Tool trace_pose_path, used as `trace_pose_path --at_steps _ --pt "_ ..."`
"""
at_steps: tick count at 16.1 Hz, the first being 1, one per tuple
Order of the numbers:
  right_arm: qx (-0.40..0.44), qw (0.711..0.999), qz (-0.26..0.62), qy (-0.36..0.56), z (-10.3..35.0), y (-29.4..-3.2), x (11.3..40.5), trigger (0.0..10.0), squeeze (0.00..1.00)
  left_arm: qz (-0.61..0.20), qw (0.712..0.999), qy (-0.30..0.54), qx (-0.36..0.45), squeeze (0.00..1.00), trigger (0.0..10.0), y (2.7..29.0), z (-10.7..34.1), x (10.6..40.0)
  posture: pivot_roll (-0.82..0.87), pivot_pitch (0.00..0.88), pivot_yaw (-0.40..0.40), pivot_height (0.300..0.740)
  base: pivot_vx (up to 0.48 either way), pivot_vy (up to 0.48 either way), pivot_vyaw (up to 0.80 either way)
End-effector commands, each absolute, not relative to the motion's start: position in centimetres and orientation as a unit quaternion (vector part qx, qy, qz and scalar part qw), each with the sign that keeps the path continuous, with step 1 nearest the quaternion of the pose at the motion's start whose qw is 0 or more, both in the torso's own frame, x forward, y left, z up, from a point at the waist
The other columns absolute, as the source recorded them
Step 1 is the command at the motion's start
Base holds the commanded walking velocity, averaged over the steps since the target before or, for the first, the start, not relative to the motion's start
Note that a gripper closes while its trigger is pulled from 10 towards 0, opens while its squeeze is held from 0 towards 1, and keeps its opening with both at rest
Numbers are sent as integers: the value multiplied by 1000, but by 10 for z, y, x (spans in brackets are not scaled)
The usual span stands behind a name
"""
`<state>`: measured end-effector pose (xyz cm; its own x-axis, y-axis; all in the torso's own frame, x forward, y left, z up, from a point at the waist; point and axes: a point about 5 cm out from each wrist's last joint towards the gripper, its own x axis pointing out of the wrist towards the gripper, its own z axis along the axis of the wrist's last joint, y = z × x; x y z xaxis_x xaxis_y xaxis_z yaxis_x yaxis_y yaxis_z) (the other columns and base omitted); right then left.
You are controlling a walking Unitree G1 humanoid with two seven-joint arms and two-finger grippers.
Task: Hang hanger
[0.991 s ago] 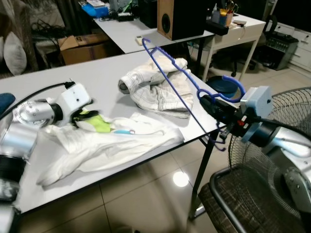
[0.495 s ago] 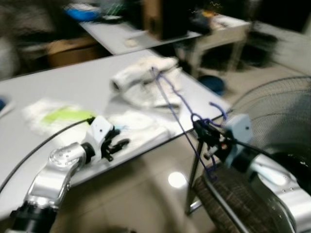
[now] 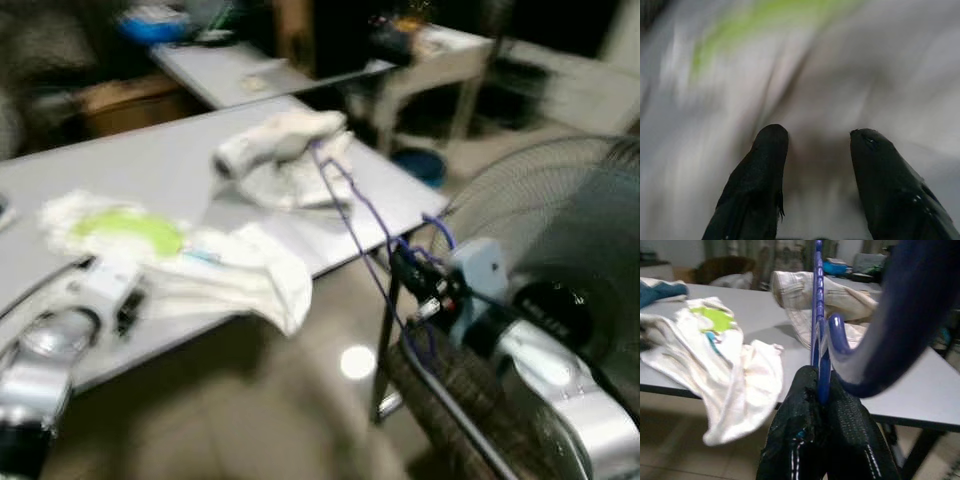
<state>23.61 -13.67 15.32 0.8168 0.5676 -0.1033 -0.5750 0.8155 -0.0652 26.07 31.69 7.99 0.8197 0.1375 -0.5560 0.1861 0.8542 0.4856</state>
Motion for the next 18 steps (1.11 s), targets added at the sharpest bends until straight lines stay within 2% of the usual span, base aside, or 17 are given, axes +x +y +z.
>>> trace_pose_path --at_steps 1,2,3,4,6,7,8,9,10,11,12,13,14,15,16,17,18 --pt "-48 952 298 44 152 -137 237 10000 0 22 912 309 269 0 10000 331 81 258 -81 0 48 740 0 0 0" --pt "-48 951 301 45 151 -135 236 10000 0 62 898 333 282 0 10000 352 78 249 -84 0 53 740 0 0 0" --pt "-49 951 301 46 151 -134 236 10000 0 79 891 343 286 0 10000 361 77 244 -84 0 53 740 0 0 0" --pt "-49 951 300 47 150 -135 234 10000 0 136 873 364 295 0 10000 388 79 225 -86 0 57 740 0 0 0" --pt "-46 953 297 45 151 -136 233 10000 0 162 883 329 294 0 10000 399 90 221 -86 0 56 740 0 0 0" --pt "-37 955 292 41 152 -137 233 10000 0 139 919 271 251 0 10000 388 99 230 -84 0 54 740 0 0 0" --pt "-27 957 286 35 155 -137 233 10000 0 105 963 172 181 0 10000 367 115 241 -89 0 56 740 0 0 0" --pt "-25 958 285 32 156 -137 232 10000 0 102 969 139 175 0 10000 361 122 244 -90 0 57 740 0 0 0" --pt "-17 958 285 29 157 -136 230 10000 0 66 986 87 129 0 10000 340 134 247 -93 0 58 740 0 0 0" --pt "-15 958 284 29 157 -136 230 10000 0 55 988 79 122 0 10000 335 136 247 -93 0 58 740 0 0 0" --pt "-15 959 281 35 155 -136 227 10000 0 12 990 68 120 0 10000 318 138 244 -95 0 61 740 0 0 0" --pt "-19 960 276 40 152 -136 226 10000 0 -10 991 53 120 1000 10000 307 141 240 -94 0 64 740 0 0 0" --pt "-21 961 273 42 151 -136 225 10000 0 -13 991 47 121 1000 10000 305 142 238 -94 0 64 740 0 0 0" --pt "-15 969 244 42 150 -138 224 10000 0 -33 997 4 67 1000 10000 275 157 227 -90 0 70 740 0 0 0" --pt "-12 971 236 42 149 -139 224 10000 0 -40 997 -14 59 1000 10000 265 162 225 -90 0 70 740 0 0 0" --pt "-11 974 220 48 145 -138 226 10000 0 -63 997 -31 45 0 10000 235 165 219 -78 0 70 740 0 0 0" --pt "-14 974 219 50 144 -137 227 10000 0 -67 996 -34 41 0 10000 227 165 218 -74 0 65 740 0 0 0"
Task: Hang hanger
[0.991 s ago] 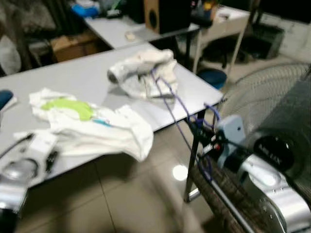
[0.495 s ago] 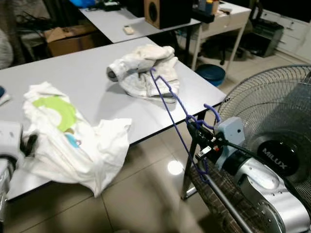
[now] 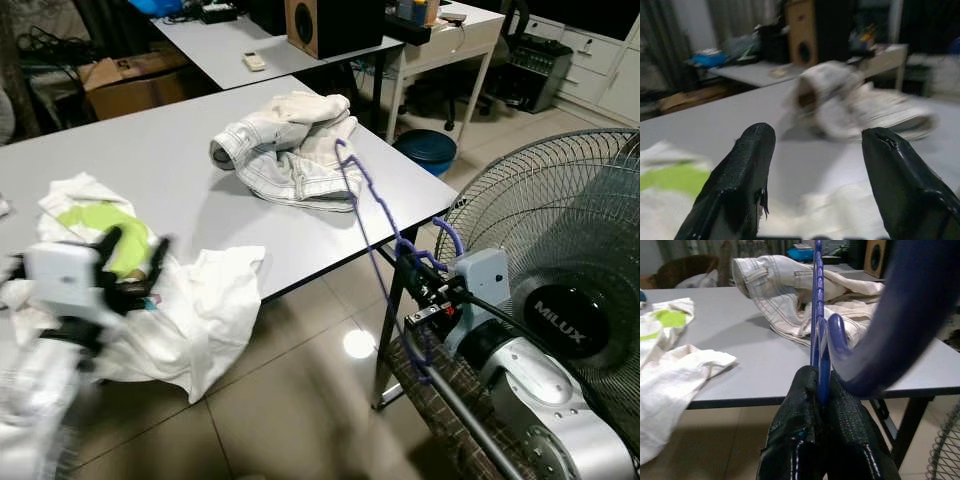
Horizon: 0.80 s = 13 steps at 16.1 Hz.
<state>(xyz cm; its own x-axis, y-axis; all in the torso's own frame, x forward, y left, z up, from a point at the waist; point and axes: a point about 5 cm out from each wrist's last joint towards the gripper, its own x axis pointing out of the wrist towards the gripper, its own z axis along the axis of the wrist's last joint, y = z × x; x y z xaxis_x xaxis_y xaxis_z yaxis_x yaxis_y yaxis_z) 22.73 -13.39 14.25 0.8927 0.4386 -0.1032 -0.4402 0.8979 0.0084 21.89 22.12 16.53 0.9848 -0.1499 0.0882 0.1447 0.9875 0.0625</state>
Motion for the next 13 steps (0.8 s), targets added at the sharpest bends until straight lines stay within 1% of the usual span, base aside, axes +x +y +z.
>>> trace_pose_path --at_steps 1,3,5,6,7,9,11,13 --pt "-8 975 216 50 142 -132 233 10000 0 -67 997 -38 24 0 10000 214 162 218 -75 0 53 740 0 0 0" --pt "-9 977 207 56 140 -129 238 10000 0 -65 997 -21 20 0 10000 205 157 216 -75 0 45 740 0 345 0" --pt "-42 979 189 60 138 -134 237 10000 0 -70 997 -8 22 0 10000 194 155 214 -77 0 34 740 0 364 0" --pt "-44 980 187 59 138 -136 237 10000 0 -70 997 -7 21 0 10000 193 154 214 -79 0 35 740 0 379 0" --pt "-45 980 187 58 140 -144 237 10000 0 -72 997 -9 21 0 10000 188 155 221 -119 0 47 740 0 431 0" --pt "-50 981 178 54 146 -149 240 10000 0 -75 997 -3 22 0 10000 188 150 233 -158 17 57 740 0 442 0" --pt "-26 980 193 50 148 -151 233 10000 0 -81 996 8 36 0 10000 185 147 236 -154 28 61 740 0 441 0" --pt "-44 972 219 67 141 -152 225 10000 0 -80 996 13 30 0 10000 182 146 232 -145 6 52 740 0 439 0"
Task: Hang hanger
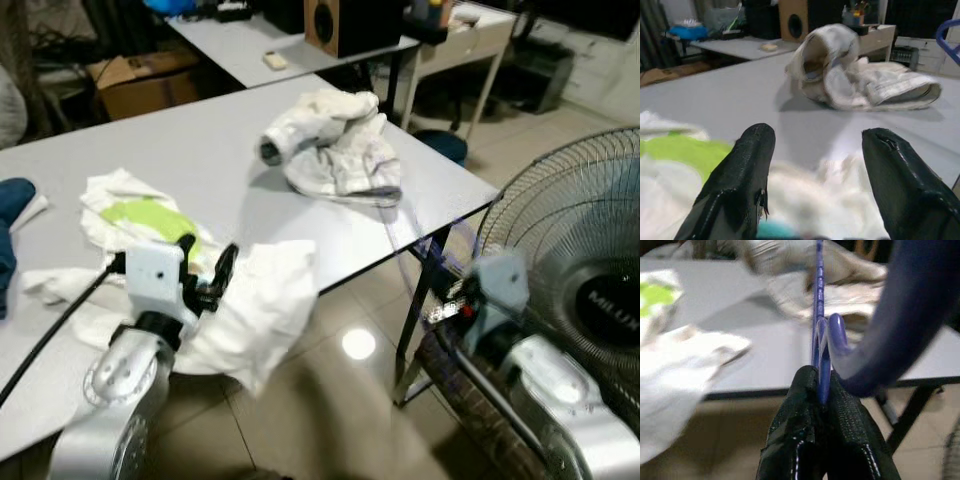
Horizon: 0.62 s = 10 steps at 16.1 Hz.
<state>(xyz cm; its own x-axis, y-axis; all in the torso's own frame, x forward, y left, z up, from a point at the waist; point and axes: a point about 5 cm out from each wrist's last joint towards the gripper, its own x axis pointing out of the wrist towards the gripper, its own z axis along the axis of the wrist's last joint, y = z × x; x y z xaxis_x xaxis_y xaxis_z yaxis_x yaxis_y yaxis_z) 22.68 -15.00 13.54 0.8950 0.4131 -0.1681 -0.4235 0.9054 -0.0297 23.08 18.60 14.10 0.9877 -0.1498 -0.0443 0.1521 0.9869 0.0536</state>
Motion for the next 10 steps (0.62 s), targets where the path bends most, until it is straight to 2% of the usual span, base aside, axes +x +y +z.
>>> trace_pose_path --at_steps 1,6,7,10 --pt "-21 971 228 68 141 -147 230 10000 0 -77 996 12 30 0 10000 182 144 232 -134 0 46 740 0 439 0" --pt "-41 964 255 61 145 -142 238 10000 0 -88 995 17 41 0 10000 178 143 234 -126 5 59 740 0 418 0" --pt "-37 965 253 64 144 -145 233 10000 0 -97 993 17 59 0 10000 177 144 229 -120 4 58 740 0 0 0" --pt "-49 963 257 57 147 -145 233 10000 0 -118 990 25 70 0 10000 169 140 232 -143 7 76 740 0 -480 0"
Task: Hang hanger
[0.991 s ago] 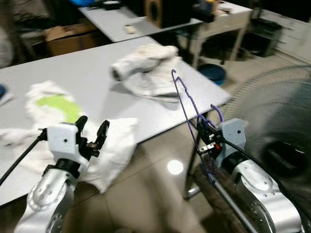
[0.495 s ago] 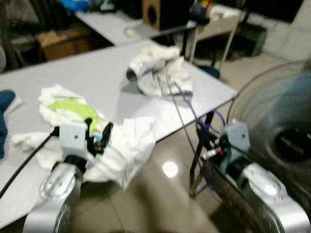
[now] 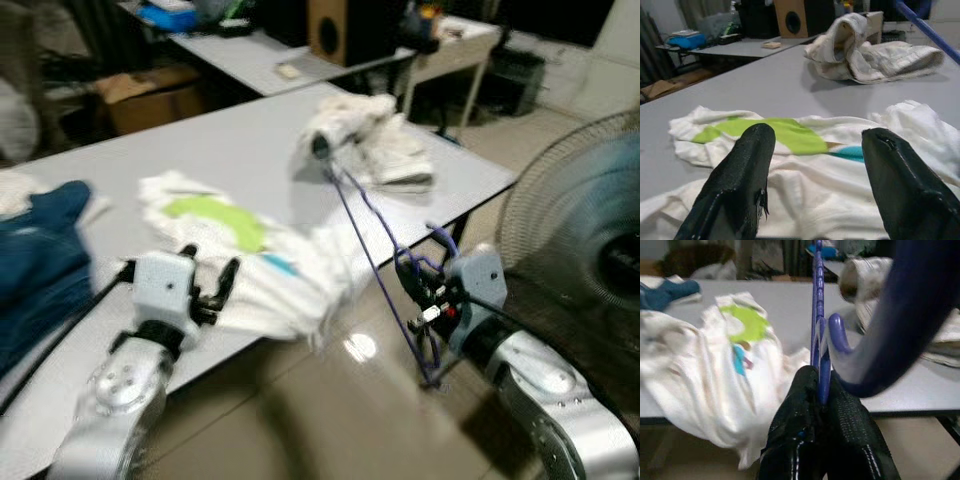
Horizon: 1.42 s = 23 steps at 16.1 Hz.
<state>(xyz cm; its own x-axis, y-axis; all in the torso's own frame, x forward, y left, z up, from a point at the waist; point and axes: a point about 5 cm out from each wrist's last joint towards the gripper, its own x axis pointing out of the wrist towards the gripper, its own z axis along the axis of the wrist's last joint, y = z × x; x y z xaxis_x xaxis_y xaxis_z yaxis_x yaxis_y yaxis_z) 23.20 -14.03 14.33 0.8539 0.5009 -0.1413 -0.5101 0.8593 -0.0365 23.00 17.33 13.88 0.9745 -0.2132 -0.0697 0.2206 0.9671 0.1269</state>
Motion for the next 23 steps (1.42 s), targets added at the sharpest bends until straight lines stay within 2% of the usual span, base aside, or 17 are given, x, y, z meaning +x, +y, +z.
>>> trace_pose_path --at_steps 1,3,10,16,23 --pt "-51 964 256 54 149 -146 232 10000 0 -119 991 23 65 0 10000 166 140 234 -145 8 77 740 0 -480 0" --pt "-53 965 250 55 148 -150 233 10000 0 -123 990 24 65 0 10000 163 140 235 -148 14 79 740 0 -480 0" --pt "-67 968 231 67 148 -161 232 10000 0 -119 990 27 64 0 10000 166 139 240 -160 29 89 740 0 0 0" --pt "-51 954 291 46 157 -139 229 10000 0 -84 995 10 48 0 10000 176 147 238 -140 33 74 740 0 0 800" --pt "-47 956 289 31 160 -134 238 10000 0 -55 997 -15 47 0 10000 189 161 243 -120 15 58 740 0 337 686"
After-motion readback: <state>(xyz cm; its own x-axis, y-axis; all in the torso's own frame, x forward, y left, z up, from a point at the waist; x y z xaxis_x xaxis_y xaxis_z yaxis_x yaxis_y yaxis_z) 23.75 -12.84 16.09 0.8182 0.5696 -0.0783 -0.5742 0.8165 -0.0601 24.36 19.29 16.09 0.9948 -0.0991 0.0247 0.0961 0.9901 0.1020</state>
